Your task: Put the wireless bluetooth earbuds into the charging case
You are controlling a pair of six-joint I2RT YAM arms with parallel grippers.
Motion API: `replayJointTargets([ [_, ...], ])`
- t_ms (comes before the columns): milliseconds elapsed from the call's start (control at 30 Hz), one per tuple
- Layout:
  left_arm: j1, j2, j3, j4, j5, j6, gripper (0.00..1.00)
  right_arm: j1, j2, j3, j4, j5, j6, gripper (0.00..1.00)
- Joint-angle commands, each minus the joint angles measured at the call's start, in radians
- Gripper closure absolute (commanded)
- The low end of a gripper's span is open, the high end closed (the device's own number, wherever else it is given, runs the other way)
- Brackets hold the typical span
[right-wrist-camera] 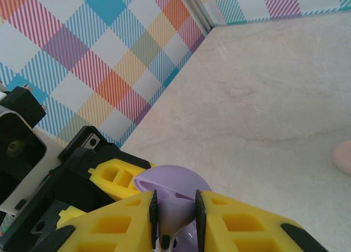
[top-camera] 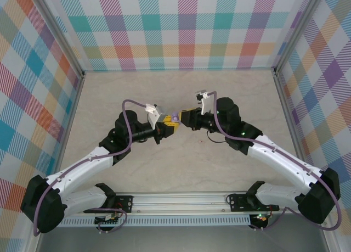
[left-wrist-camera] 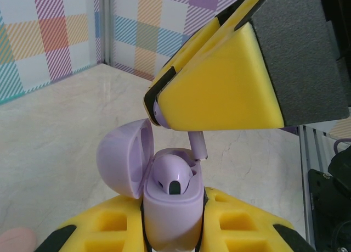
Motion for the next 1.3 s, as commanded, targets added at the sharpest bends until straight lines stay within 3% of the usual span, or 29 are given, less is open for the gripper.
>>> replayJointTargets([
  [0,-0.013,-0.018,0.039,0.013,0.021,-0.016,0.85,0.007,0.011,0.034,0.030,0.010,-0.015,0.74],
  [1267,-0.014,0.066,0.099,-0.027,0.004,-0.098,0.85,0.031,0.017,0.041,0.031,0.113,-0.035,0.76],
])
